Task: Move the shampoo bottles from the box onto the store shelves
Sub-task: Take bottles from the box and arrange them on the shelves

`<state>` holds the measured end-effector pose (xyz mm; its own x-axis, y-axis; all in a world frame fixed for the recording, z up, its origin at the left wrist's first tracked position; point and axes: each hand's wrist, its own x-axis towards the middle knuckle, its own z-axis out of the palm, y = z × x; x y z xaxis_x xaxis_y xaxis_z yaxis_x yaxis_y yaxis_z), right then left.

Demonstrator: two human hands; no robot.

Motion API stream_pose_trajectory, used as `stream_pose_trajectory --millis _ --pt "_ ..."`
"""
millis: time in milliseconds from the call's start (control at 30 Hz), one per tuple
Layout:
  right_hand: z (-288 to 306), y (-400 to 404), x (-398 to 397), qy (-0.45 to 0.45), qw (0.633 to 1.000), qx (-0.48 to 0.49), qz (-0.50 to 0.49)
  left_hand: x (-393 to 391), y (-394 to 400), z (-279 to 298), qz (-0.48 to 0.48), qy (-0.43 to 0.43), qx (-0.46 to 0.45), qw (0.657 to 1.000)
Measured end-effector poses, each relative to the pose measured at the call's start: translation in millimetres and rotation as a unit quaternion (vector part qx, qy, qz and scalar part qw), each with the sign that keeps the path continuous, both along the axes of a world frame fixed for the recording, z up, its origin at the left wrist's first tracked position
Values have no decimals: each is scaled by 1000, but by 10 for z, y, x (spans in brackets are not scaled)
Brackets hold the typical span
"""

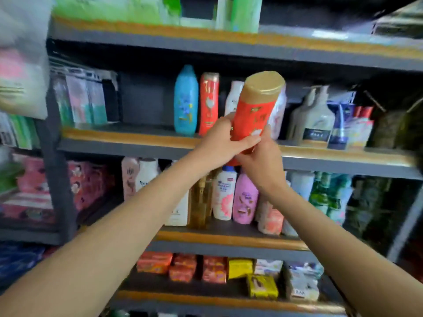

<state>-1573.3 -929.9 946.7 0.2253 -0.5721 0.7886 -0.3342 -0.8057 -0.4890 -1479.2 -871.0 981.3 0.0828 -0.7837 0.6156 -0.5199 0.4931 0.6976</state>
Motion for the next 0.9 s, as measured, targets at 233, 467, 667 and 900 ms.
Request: stream_pose_trajectory --millis 233,467,667,900 --pt "203 -334 15 7 998 -48 -31 144 -162 145 42 -85 -14 995" --pt "634 -746 654 100 991 -40 -81 822 -446 332 180 -12 22 983" --pt "597 -1011 1099 197 971 12 -133 1074 -764 393 236 -124 99 959" --pt "739 -1322 1265 161 966 182 -87 1074 -1058 353 175 -156 194 953"
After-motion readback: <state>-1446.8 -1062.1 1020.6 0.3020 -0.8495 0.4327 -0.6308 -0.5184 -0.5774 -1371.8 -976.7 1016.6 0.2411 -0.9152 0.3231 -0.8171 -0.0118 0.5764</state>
